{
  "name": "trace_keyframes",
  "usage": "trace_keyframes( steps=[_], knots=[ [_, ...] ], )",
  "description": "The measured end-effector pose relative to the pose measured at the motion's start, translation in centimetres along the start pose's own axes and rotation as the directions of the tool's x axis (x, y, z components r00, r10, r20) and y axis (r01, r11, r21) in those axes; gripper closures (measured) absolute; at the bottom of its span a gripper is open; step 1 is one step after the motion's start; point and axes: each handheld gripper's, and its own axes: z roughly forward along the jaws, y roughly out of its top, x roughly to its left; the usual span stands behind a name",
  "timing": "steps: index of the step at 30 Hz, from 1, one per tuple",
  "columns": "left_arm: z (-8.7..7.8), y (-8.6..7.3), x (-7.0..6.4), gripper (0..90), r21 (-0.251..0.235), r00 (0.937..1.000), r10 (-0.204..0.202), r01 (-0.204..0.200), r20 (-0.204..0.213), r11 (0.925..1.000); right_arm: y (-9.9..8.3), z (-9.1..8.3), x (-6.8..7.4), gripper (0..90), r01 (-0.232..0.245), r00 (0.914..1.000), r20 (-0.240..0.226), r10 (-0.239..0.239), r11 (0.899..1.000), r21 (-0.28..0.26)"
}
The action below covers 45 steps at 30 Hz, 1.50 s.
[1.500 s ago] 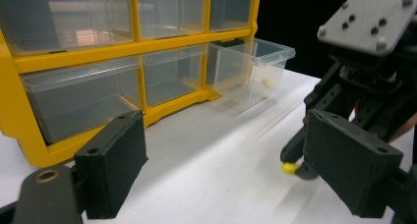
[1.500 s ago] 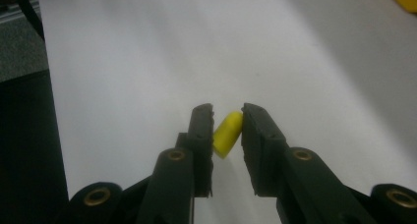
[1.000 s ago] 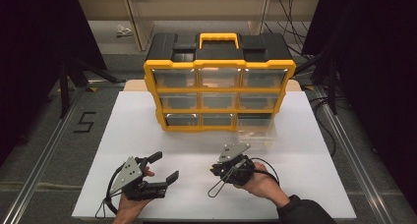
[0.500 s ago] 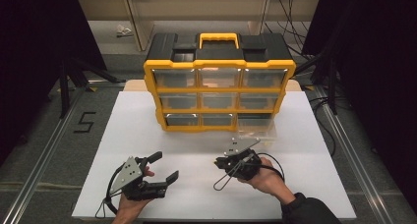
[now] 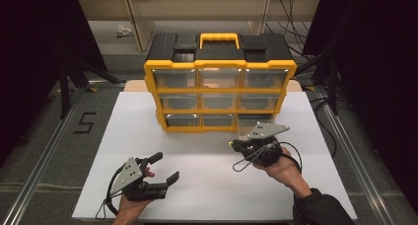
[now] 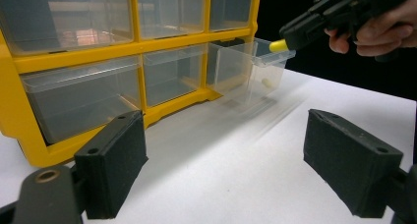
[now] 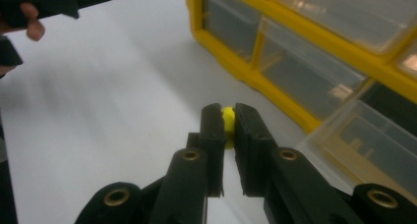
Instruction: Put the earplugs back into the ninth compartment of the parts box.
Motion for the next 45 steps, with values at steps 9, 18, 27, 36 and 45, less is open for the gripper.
trace_keyframes(
  steps=[9,18,27,36,45],
  knots=[
    [0.0,0.0,0.0,15.9,0.0,1.0,0.0,0.0,0.0,1.0,-0.2,-1.4,-2.0,83.1,-0.054,0.9955,0.075,0.058,0.997,-0.058],
    [0.0,0.0,0.0,15.9,-0.001,1.0,-0.001,0.001,0.0,1.0,-0.8,-2.1,-3.7,83.1,-0.101,0.9843,0.136,0.113,0.99,-0.095],
    [0.0,0.0,0.0,15.9,-0.001,1.0,-0.001,0.001,0.0,1.0,-1.4,-2.1,-4.7,83.1,-0.129,0.9744,0.171,0.146,0.986,-0.105],
    [0.0,0.0,0.0,15.9,-0.001,1.0,-0.002,0.002,0.0,1.0,-2.2,-1.9,-5.9,82.7,-0.17,0.9603,0.205,0.189,0.98,-0.107],
    [0.0,0.0,0.0,15.9,-0.001,1.0,-0.002,0.002,0.0,1.0,-2.9,-1.7,-6.8,80.0,-0.212,0.9454,0.23,0.231,0.972,-0.106]
  ],
)
